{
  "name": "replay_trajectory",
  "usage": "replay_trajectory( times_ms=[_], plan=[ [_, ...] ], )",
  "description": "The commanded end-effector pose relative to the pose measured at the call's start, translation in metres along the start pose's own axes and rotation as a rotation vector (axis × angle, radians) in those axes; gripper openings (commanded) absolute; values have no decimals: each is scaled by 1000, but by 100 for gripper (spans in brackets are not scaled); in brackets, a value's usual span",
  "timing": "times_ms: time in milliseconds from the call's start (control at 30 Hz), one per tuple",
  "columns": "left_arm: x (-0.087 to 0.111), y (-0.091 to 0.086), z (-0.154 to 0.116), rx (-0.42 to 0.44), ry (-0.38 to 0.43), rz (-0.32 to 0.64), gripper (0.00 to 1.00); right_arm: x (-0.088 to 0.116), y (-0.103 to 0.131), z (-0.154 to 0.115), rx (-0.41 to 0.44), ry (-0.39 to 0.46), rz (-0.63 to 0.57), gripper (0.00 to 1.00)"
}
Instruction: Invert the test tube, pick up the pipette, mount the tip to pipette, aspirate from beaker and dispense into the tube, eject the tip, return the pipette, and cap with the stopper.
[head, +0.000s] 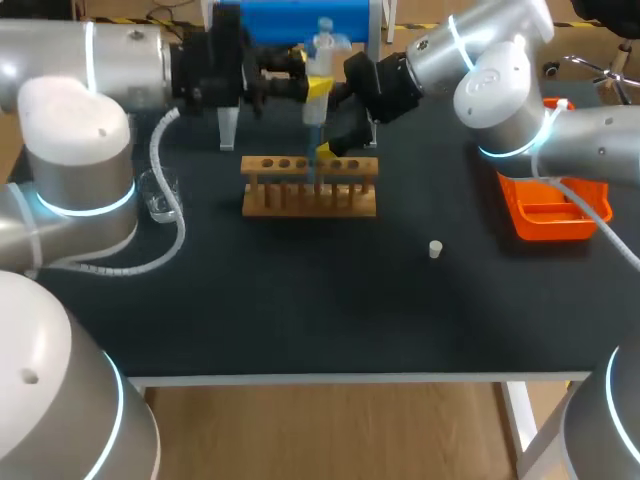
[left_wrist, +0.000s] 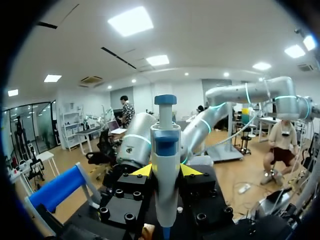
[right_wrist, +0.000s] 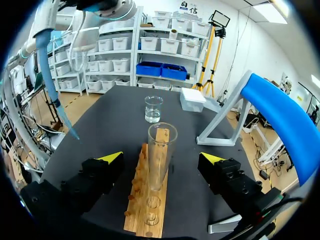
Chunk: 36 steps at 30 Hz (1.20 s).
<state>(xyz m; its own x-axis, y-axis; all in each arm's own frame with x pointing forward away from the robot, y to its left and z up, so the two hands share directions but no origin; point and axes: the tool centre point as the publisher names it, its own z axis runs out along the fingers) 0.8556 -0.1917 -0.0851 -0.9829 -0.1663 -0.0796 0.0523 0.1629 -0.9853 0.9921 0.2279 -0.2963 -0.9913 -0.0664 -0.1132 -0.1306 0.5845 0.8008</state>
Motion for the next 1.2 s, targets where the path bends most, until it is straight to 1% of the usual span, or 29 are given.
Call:
replay_trajectory(
  times_ms=[33,267,400,667,933,1033,1100,1200],
  plan=[
    [7,12,6,22,-20,13,0,0,0,-1,1,1,-1,100],
    [13,30,8,44,-31,13,0,0,0,-1,1,1,-1,100],
    [17,35,9,52,-28,24,0,0,0,-1,1,1,-1,100],
    [20,40,12,61,-42,42,0,0,0,-1,1,1,-1,100],
    [23,43,16,56,-36,40,0,0,0,-1,1,1,-1,100],
    [25,44,17,79,-47,22,0,0,0,-1,1,1,-1,100],
    [27,48,18,73,-38,-21,0,0,0,-1,1,1,-1,100],
    [28,49,19,83,-34,-21,0,0,0,-1,1,1,-1,100]
  ],
)
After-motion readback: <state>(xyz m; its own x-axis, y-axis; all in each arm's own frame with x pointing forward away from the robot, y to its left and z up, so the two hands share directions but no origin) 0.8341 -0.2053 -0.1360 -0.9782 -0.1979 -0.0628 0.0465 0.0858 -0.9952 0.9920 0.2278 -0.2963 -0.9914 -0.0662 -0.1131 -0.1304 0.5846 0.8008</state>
